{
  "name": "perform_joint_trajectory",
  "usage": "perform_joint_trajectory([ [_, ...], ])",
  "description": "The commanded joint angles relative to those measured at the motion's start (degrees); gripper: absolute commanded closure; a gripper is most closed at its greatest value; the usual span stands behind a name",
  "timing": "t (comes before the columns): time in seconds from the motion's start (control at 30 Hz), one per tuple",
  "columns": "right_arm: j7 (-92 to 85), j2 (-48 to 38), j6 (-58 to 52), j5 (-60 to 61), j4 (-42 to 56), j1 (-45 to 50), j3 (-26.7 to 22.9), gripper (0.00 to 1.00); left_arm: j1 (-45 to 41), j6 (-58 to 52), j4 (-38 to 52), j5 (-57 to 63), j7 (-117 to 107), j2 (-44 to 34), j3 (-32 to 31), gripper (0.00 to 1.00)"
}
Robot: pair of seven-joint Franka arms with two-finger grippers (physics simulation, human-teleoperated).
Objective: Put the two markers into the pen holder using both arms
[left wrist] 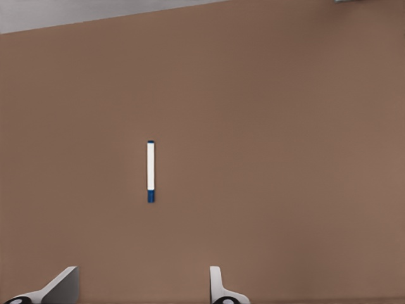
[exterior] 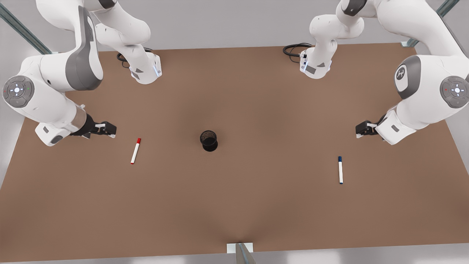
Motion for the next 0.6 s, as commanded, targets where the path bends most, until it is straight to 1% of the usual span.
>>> perform_joint_trajectory([
  [0.0,0.61,-0.32,0.18,0.12,-0.28,-0.07,-0.26,0.00,0.04,0.67,0.02,0.06,4.10,0.09,0.01,0.00],
  [0.07,0.08,-0.94,0.80,0.12,-0.81,0.20,-0.52,0.00,-0.22,0.76,0.11,1.12,3.49,0.79,0.01,0.00],
  [0.1,-0.27,-1.37,1.85,0.12,-1.51,0.29,-0.61,0.00,0.22,1.63,0.02,1.73,3.40,3.77,0.01,0.00],
  [0.13,-0.01,-1.90,3.08,0.12,-2.48,1.34,-1.48,0.00,1.53,8.57,-0.16,0.94,3.49,7.82,-0.07,0.00],
  [0.17,-0.27,-2.25,4.93,0.38,-4.67,2.83,-3.94,0.00,1.53,13.85,-1.21,-0.20,3.66,10.37,0.01,0.00],
  [0.2,-0.27,-2.08,6.77,0.47,-5.56,3.01,-4.04,0.00,1.53,19.63,-4.88,-0.20,3.75,10.55,0.01,0.00],
  [0.23,0.87,-1.38,8.35,0.30,-5.73,3.01,-3.33,0.00,3.02,27.90,-10.69,-0.72,4.10,10.55,-0.07,0.00],
  [0.27,1.05,0.73,10.29,0.21,-5.73,2.92,-3.24,0.00,3.64,30.90,-11.06,-0.90,7.00,12.57,0.01,0.00],
  [0.4,2.98,3.81,16.00,0.03,-8.72,3.19,-2.72,0.00,3.03,37.58,-11.49,-0.38,6.65,17.93,0.28,0.00],
  [0.57,4.47,8.20,18.73,0.03,-7.49,3.27,-2.89,0.00,3.29,39.17,-12.37,2.26,6.48,21.18,0.72,0.00],
])
